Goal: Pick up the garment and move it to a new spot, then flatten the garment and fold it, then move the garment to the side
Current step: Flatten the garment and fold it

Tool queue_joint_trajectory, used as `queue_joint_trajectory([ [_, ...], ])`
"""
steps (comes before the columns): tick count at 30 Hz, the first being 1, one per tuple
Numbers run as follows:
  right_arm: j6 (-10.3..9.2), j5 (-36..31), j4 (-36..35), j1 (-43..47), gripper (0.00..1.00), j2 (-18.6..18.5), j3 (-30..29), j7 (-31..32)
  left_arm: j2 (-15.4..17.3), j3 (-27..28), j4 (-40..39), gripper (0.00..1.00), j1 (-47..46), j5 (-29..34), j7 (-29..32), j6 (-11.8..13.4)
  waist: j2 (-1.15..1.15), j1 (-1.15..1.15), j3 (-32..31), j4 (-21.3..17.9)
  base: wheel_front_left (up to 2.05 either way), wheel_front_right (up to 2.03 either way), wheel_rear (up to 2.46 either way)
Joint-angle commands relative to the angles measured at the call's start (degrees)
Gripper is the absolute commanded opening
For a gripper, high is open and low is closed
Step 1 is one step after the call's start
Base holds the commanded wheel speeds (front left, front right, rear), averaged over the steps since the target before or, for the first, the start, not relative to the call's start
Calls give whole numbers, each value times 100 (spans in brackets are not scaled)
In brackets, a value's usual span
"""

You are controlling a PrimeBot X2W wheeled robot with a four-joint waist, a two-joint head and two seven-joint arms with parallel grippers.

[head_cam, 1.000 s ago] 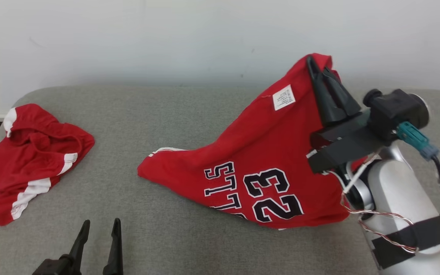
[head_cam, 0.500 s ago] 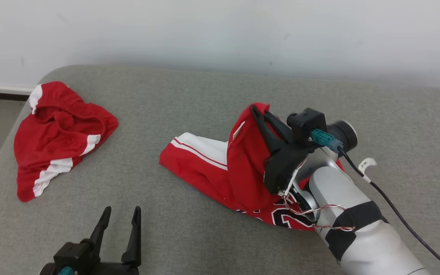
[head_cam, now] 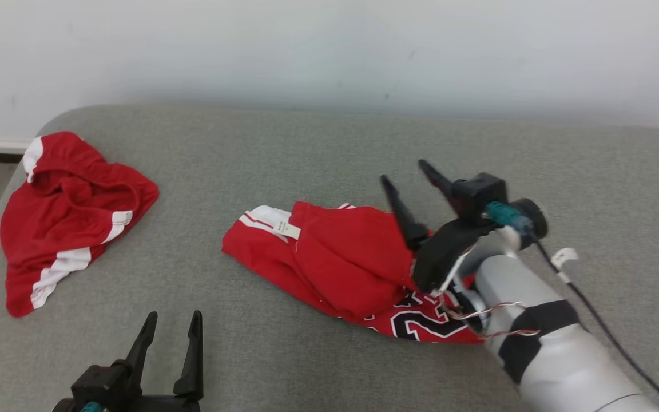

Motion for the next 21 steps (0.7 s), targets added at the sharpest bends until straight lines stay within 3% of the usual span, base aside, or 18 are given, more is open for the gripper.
queue_joint_trajectory([
  [1, 6, 12, -45, 22, 100, -187, -104, -46, -3, 38, -48, 100, 60, 30, -6, -25, -1, 0, -105, -150, 0, 0, 0],
  [7, 6, -60, -377, 335, 100, -691, -558, -52, 0, 148, -178, 100, 103, 93, -5, -28, -1, 0, -120, -283, 0, 0, 0],
  [13, 6, -149, -262, 615, 100, -1060, -1037, -54, 0, 201, -349, 100, 78, 167, -6, -21, -1, 0, -27, -253, 0, 0, 0],
  [21, 6, -194, 439, 605, 100, -1086, -1255, -51, -2, 199, -493, 100, -20, 225, -6, -26, -1, 0, 167, -65, 0, 0, 0],
])
